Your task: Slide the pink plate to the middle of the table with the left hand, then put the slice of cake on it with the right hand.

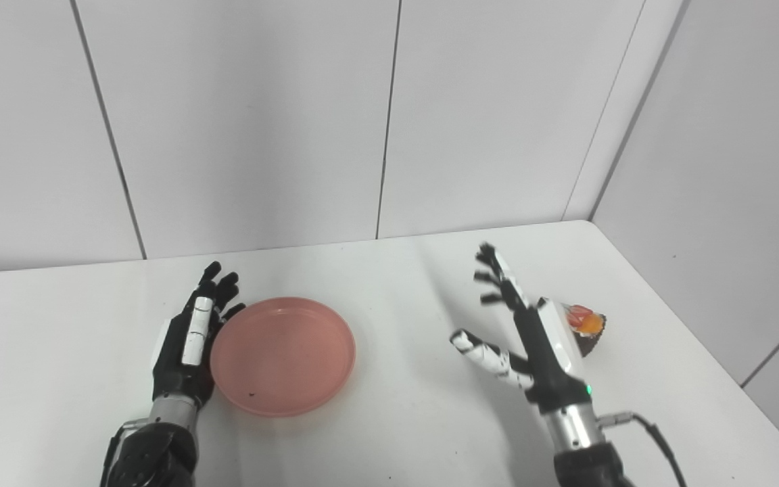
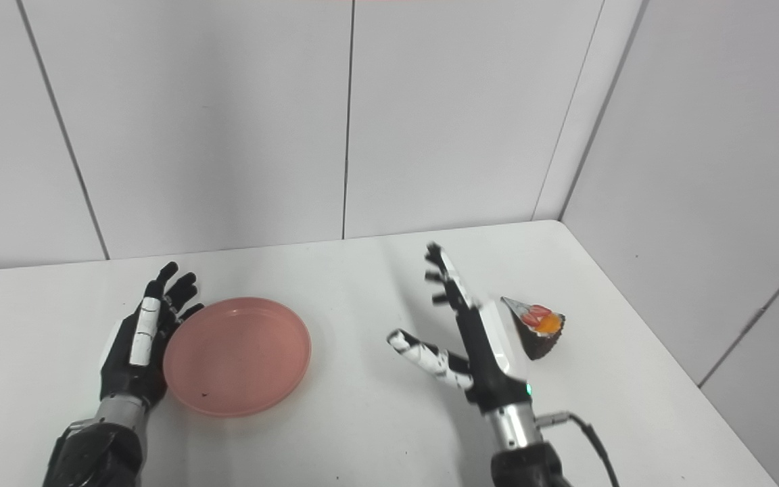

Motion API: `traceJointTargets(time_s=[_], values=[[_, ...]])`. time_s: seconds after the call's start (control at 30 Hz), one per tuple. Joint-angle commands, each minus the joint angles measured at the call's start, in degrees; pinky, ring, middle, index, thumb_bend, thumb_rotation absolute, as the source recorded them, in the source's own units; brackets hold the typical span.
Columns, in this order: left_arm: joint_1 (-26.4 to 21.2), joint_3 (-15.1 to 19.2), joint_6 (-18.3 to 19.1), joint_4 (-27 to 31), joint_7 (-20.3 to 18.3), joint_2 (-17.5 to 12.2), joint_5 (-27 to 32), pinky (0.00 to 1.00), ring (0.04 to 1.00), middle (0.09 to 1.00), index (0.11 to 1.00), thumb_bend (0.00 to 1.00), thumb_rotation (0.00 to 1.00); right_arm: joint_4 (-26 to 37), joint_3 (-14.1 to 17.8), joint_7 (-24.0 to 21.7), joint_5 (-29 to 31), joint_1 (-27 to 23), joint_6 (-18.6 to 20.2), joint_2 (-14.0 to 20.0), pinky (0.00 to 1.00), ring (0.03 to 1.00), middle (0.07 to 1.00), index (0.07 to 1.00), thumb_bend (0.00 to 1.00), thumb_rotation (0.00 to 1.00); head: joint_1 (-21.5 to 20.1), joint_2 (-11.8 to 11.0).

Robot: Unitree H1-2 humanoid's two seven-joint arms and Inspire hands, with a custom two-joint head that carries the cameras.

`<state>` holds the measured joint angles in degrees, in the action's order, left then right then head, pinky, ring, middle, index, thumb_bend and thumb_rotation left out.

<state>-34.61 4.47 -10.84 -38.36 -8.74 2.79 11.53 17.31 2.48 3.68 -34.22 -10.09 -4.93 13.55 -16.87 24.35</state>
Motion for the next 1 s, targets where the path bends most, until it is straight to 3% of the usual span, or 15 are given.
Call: traceJointTargets(time_s=[0.0,0.13,0.23,0.47,0.7,0.9,0.97], values=[[2.0,0.0,0.7,-2.4,0.0,0.3,0.0,0.86,0.936,0.895,0.914,0.83,0.83,4.0,0.8,-1.0,-4.5,-1.5,3.0,1.7,0.67,0.857,0.918,0.932,0.93,0.86,0.0,-0.1],[2.0,0.1,0.9,-2.2,0.3,0.3,0.0,0.86,0.926,0.887,0.906,0.8,0.83,6.2,3.6,-1.7,-8.9,-3.9,5.2,4.9,0.75,0.882,0.925,0.928,0.9,0.84,-0.2,-0.6],[1.9,0.0,0.5,-2.6,0.2,0.3,0.0,0.85,0.928,0.883,0.907,0.8,0.84,6.2,5.6,-2.9,-12.0,-6.0,6.7,8.3,0.68,0.855,0.92,0.933,0.92,0.82,-0.2,-0.8],[1.4,0.2,0.3,-3.5,0.0,0.6,0.3,0.86,0.937,0.894,0.916,0.8,0.83,4.0,7.5,-5.3,-14.1,-7.8,8.9,14.1,0.68,0.855,0.892,0.89,0.97,0.71,0.1,-1.2],[1.2,0.2,-0.3,-4.5,0.2,0.6,0.0,0.85,0.937,0.891,0.918,0.8,0.83,-0.6,7.0,-11.2,-18.4,-8.6,13.0,19.3,0.69,0.81,0.852,0.836,1.0,0.7,0.5,-1.3],[1.3,-0.1,-0.3,-4.2,0.4,0.6,-0.4,0.84,0.937,0.885,0.912,0.8,0.84,-3.8,5.2,-19.5,-20.1,-10.0,17.9,23.0,0.7,0.839,0.828,0.811,1.0,0.61,0.6,-1.4],[1.3,-0.1,-0.4,-4.3,0.2,0.6,-0.3,0.84,0.935,0.89,0.917,0.8,0.84,-5.3,4.3,-21.5,-20.0,-10.7,19.0,23.6,0.67,0.863,0.835,0.791,1.0,0.53,0.6,-1.4]])
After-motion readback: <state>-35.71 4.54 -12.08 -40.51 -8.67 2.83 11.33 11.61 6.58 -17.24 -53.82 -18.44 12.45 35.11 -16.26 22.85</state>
